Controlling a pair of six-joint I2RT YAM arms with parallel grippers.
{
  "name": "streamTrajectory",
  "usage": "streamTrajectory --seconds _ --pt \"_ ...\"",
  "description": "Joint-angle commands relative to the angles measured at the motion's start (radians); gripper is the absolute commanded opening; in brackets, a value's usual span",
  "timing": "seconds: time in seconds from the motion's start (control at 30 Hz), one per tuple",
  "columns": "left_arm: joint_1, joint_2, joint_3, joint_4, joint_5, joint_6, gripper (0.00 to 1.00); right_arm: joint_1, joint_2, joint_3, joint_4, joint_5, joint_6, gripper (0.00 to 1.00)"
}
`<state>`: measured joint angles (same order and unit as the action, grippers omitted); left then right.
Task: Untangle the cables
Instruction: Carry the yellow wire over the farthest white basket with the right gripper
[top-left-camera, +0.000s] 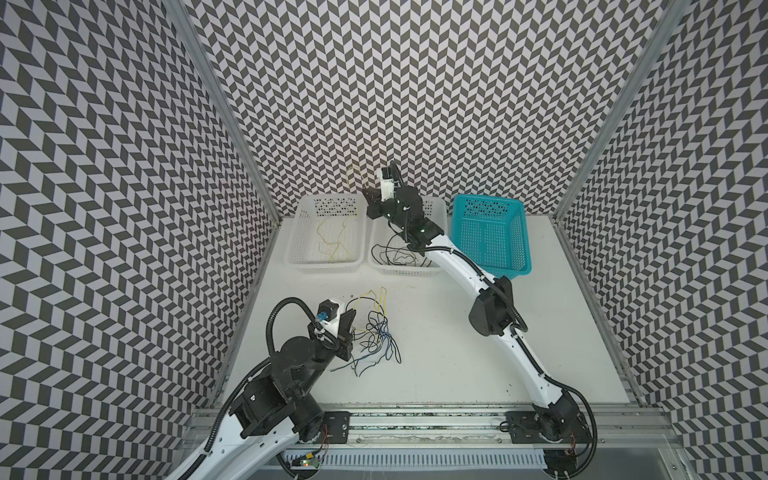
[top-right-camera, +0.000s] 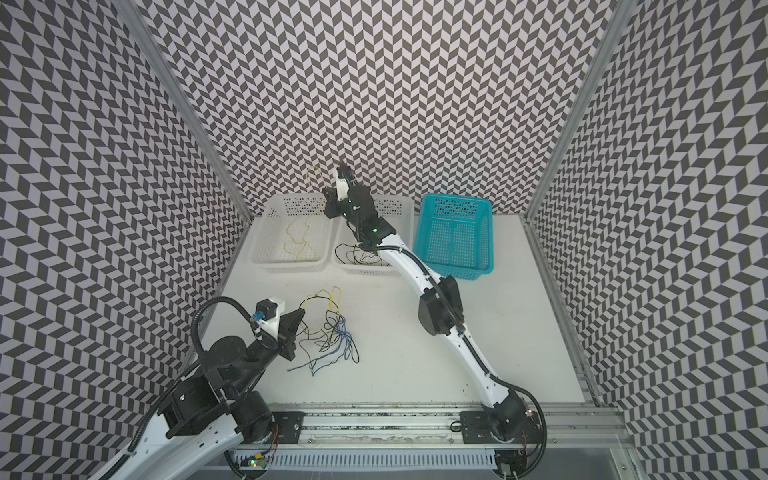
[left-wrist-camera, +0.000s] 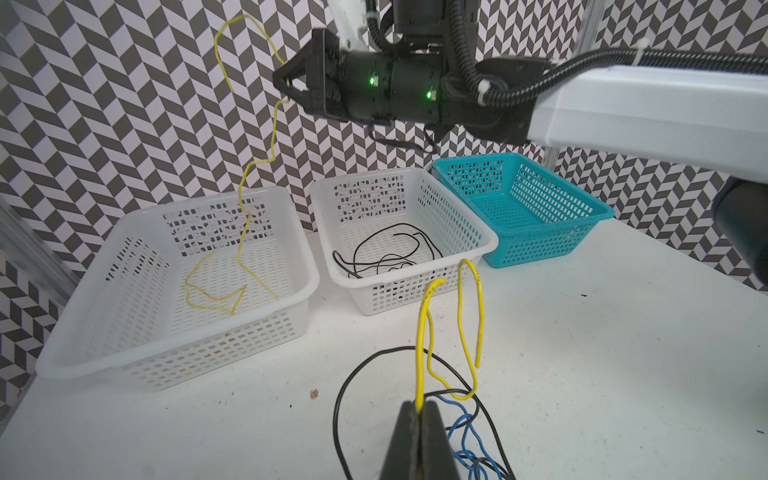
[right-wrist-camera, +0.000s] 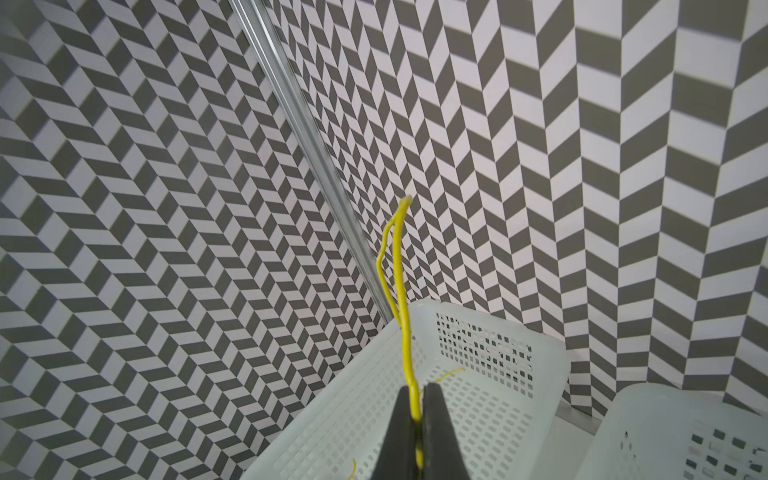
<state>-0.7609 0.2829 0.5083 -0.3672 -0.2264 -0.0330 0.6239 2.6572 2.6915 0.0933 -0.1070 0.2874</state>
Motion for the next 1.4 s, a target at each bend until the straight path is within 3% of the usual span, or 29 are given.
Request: streamTrajectory --seconds 0.0,1.37 --pt "-0.005 -0.012 -0.013 0.042 0.005 0.013 0.00 0.006 0.020 0.033 0.105 -0.003 -0.007 0.00" --pt "-0.005 -0.005 -0.021 0.050 0.012 0.022 0.00 0.077 0.185 0.039 -0.190 -0.030 -0.148 0.00"
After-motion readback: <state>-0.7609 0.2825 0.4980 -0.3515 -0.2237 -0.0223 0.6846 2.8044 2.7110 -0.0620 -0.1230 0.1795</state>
